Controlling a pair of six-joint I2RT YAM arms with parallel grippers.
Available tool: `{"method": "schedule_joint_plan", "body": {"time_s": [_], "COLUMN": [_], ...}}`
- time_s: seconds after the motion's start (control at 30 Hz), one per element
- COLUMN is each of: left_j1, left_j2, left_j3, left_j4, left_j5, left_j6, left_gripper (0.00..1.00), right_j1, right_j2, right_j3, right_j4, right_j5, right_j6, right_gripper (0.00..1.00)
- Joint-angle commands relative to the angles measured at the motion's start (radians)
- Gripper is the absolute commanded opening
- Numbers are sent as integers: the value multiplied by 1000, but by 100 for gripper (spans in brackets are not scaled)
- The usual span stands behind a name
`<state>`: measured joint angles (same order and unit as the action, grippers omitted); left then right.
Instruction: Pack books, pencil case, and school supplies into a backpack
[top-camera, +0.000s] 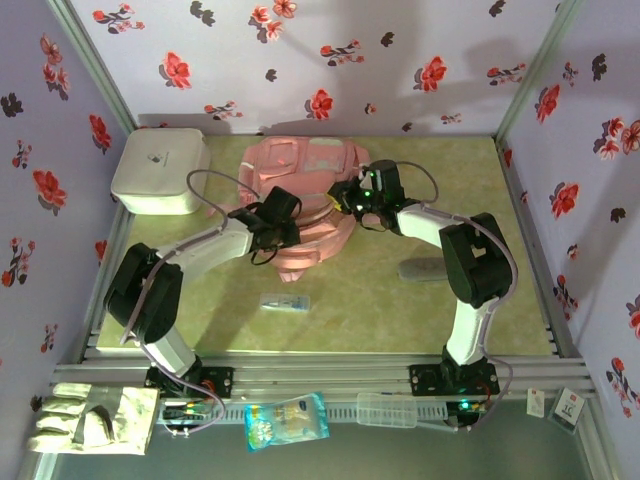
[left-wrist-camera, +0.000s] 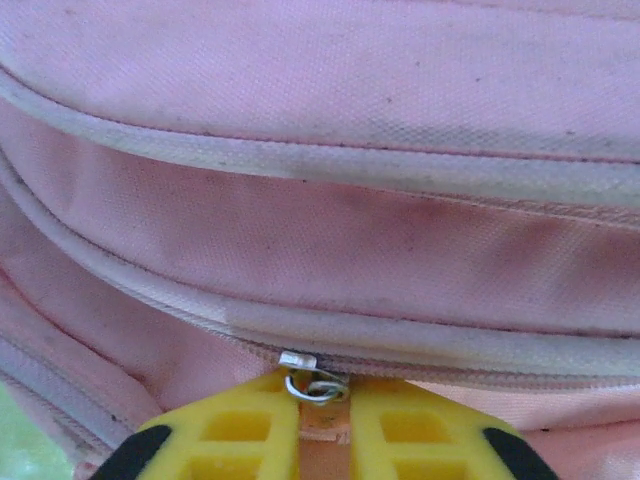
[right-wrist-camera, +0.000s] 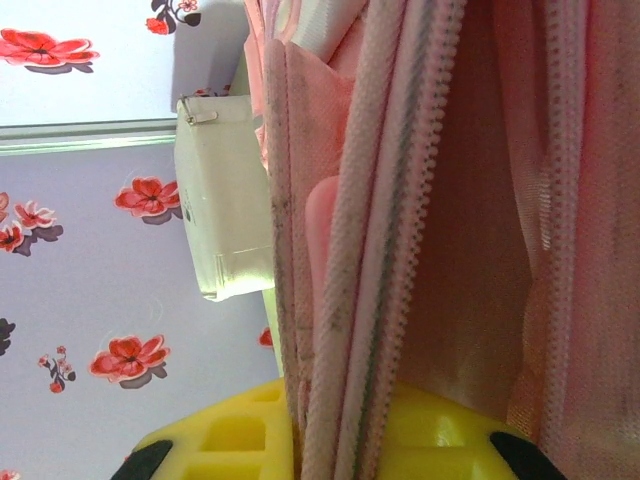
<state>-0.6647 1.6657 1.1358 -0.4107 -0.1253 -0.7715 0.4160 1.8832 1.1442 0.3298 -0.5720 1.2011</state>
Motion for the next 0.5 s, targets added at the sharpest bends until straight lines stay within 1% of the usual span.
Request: {"method": "schedule_joint_plan", "body": {"time_s": [0.0, 0.1, 0.23, 0.33, 0.47], "left_j1": [6, 7, 7, 7, 7], "left_j2": [4, 29, 51, 55, 38], "left_j3": [27, 43, 50, 46, 42], "left_j4": [6, -13, -38, -45, -58], "left_j5": [42, 40, 0, -37, -75], "left_j6": [64, 72, 63, 62, 78], "left_gripper": [24, 31, 32, 26, 15], "right_j1": [-30, -31, -31, -30, -34], "right_j2": [-50, -54, -54, -55, -56], "right_j3": [4, 1, 2, 2, 0], "right_j4": [60, 60, 61, 60, 52], "right_j5": [46, 46, 44, 44, 53], "right_j6": [2, 2, 3, 2, -4], "right_gripper": [6, 6, 6, 6, 6]}}
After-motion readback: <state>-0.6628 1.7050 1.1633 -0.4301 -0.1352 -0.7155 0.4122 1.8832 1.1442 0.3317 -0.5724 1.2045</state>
